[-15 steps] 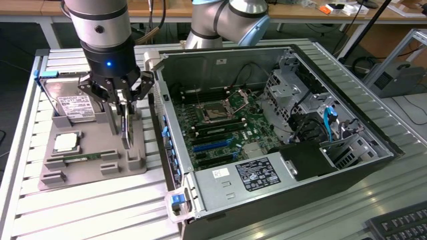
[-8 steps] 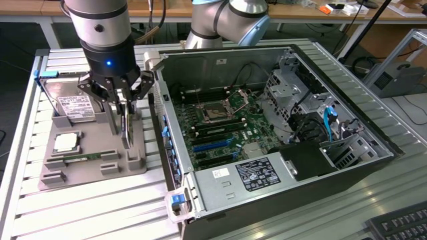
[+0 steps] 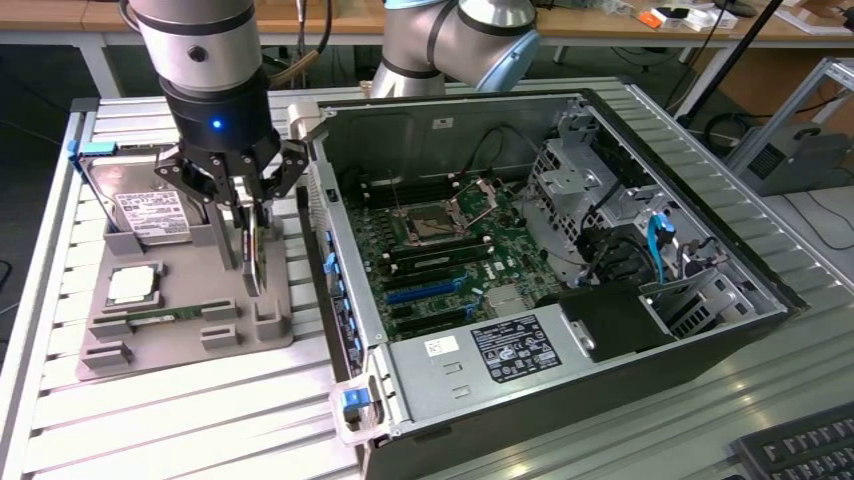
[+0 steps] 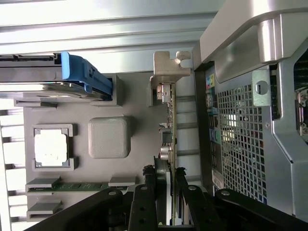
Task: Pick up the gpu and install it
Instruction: 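Pick up the gpu and move the gpu toward the slot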
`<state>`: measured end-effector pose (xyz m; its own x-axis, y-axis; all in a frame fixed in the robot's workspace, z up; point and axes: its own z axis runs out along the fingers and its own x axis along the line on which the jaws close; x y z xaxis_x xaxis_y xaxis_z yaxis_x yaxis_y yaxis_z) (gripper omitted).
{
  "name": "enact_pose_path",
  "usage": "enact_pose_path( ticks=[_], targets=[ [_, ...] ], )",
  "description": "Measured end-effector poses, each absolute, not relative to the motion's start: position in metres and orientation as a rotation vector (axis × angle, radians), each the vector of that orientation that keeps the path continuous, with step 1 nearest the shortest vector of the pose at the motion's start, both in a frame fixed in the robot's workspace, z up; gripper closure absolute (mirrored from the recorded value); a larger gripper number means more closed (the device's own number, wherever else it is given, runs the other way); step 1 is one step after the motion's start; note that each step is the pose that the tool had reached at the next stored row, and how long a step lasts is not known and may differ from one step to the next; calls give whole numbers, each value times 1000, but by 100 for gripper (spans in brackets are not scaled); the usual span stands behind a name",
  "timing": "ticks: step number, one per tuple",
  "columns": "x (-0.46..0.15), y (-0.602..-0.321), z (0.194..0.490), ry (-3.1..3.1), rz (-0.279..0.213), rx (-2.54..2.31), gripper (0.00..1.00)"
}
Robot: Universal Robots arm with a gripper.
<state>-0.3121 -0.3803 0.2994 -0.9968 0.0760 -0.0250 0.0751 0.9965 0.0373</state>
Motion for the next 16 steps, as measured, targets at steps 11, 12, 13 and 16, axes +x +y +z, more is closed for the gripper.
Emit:
enact_pose_path(
  ticks=[11, 12, 13, 16],
  targets=[
    [-312, -380, 301, 3112, 57, 118, 73],
    [-312, -380, 303, 3112, 57, 118, 73],
    [-312, -380, 304, 3112, 57, 118, 73],
    [-312, -380, 305, 3113, 57, 118, 73]
  ],
)
